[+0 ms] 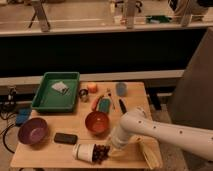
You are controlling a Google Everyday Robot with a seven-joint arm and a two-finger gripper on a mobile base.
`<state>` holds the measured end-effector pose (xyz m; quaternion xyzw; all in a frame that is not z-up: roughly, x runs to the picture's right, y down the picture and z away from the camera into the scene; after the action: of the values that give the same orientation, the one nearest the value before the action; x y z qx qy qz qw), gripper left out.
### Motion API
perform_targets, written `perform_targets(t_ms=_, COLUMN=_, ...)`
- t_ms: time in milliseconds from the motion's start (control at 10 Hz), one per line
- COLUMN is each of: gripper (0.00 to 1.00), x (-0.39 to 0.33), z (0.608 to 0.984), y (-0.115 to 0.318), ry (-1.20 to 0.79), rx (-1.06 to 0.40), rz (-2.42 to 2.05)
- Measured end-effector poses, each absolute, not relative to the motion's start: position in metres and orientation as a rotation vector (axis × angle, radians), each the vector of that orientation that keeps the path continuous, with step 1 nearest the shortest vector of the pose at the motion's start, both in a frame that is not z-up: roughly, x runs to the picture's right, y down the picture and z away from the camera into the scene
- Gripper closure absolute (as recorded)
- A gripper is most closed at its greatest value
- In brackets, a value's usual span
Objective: Place grapes in tray
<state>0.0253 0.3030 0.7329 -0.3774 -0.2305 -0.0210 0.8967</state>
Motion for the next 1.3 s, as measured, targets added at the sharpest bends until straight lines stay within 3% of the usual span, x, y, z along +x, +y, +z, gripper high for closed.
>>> perform_targets(t_ms=1300, gripper=1.00, x=0.044, z=0.698, y=0.195, ry=-0.425, rx=-0.612, rz=0.076)
